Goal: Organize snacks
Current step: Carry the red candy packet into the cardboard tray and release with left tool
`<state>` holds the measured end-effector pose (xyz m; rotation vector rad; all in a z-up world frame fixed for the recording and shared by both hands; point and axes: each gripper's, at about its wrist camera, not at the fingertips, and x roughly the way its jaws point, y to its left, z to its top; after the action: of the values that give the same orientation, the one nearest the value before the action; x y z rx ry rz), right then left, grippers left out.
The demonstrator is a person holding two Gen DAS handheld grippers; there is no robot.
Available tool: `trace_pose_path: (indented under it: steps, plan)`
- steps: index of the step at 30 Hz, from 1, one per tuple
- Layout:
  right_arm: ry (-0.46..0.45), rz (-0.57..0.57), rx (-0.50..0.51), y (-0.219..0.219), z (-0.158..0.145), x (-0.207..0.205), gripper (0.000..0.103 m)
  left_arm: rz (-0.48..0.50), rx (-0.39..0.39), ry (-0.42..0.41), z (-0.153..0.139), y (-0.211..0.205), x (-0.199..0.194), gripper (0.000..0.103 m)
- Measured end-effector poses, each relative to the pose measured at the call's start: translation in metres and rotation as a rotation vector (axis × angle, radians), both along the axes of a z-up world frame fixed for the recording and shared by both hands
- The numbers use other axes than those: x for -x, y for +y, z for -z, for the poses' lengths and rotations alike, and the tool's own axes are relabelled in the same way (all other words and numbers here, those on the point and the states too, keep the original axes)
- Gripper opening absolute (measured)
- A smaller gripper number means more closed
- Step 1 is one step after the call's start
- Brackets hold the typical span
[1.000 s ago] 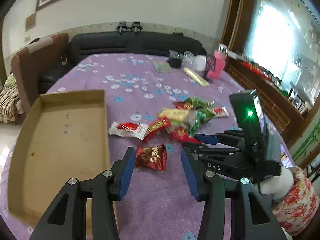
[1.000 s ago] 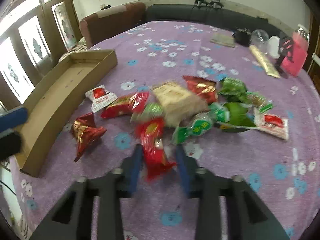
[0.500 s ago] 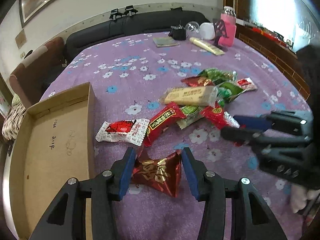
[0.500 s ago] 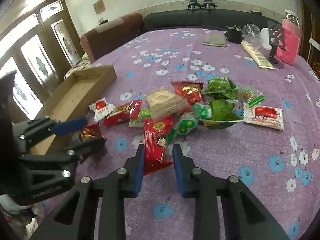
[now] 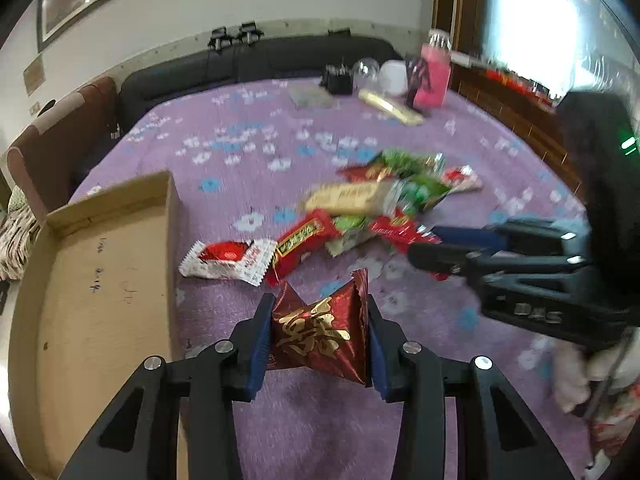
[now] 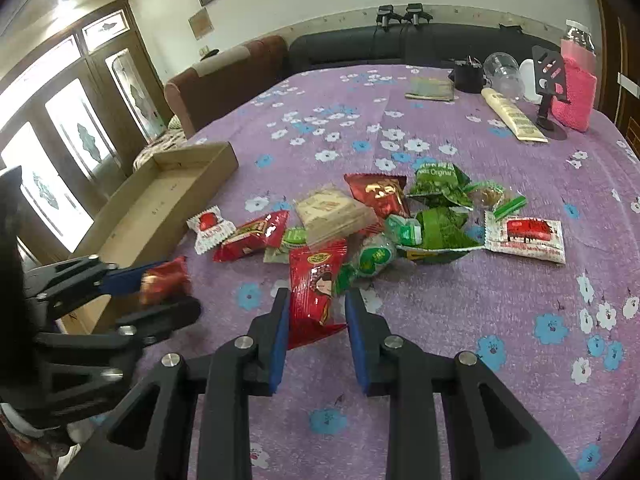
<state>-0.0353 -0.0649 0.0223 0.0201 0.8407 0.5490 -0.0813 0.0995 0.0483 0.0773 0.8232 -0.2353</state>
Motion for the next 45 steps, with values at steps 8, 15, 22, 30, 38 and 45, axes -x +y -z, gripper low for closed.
trace_pose_path:
  steps: [8,15,22,30,38,45]
  plan:
    - [-0.049,-0.013,-0.034,0.004,-0.009,0.010,0.026,-0.101,0.051,-0.098,-0.043,0.055,0.044,0.044]
    - [-0.047,-0.047,-0.078,0.023,-0.038,0.032,0.026,-0.276,0.071,-0.103,-0.043,0.139,0.066,0.044]
    - [-0.038,-0.178,-0.090,0.089,-0.065,0.054,0.027,-0.359,0.049,-0.056,-0.017,0.178,0.060,0.044]
    - [0.039,-0.303,-0.044,0.189,-0.039,0.058,0.027,-0.430,0.034,-0.015,0.002,0.211,0.057,0.045]
    - [0.085,-0.353,0.003,0.242,-0.010,0.057,0.027,-0.455,0.080,-0.017,0.002,0.229,0.064,0.045]
    - [0.020,-0.348,-0.037,0.224,-0.032,0.060,0.034,-0.447,0.094,-0.103,-0.023,0.218,0.080,0.059]
